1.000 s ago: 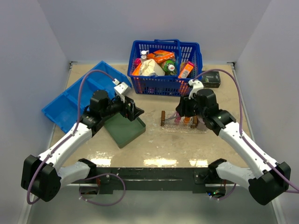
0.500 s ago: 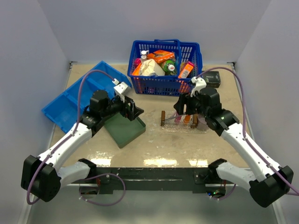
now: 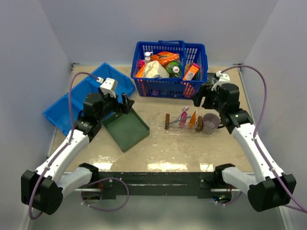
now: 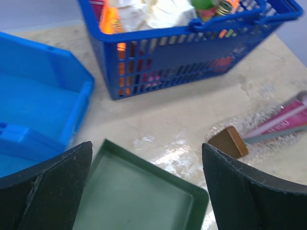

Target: Prepare toiletry sets of a toothbrush and toothpaste on the tray

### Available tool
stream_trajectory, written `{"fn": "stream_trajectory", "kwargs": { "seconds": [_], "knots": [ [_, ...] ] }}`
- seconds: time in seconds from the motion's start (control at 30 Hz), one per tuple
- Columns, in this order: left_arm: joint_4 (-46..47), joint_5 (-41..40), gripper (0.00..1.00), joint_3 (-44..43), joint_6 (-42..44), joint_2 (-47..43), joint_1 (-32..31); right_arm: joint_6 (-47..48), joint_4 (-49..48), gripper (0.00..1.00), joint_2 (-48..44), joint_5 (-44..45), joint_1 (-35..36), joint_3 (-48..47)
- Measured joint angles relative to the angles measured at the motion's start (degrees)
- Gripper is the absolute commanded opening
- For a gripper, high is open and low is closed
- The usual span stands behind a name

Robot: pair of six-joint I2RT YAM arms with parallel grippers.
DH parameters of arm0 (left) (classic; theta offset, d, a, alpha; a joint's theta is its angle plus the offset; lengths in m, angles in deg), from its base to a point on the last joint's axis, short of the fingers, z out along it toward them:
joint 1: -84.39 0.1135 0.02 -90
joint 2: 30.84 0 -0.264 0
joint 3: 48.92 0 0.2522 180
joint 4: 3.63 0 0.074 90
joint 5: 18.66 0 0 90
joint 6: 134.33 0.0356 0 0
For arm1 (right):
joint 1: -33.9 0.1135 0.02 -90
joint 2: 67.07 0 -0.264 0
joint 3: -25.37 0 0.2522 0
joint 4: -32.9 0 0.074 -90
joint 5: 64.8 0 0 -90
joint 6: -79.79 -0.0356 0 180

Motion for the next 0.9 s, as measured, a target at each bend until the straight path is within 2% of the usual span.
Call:
{"fn": "stream_trajectory", "kwargs": {
  "seconds": [0.2,0.4,0.57,0.9],
  "knots": [
    [-0.20,-8.31,1.00,1.33,-1.31,-5.27,0.87,-0.59,-0.66,0.75,-2.12,2.82,-2.60,0.02],
    [1.01,-14.16,1.00,2.14,-1.38,-10.58,0.87,-0.48,-3.37,0.75,-10.03,7.08,-2.60,2.12],
    [2.08,-16.59,1.00,3.80,-1.40,-13.03,0.87,-0.22,-5.46,0.75,-13.77,8.87,-2.60,3.67],
    [2.01,-17.75,1.00,3.98,-1.36,-13.18,0.87,0.68,-6.01,0.75,-13.79,9.99,-2.60,4.07]
  ]
}}
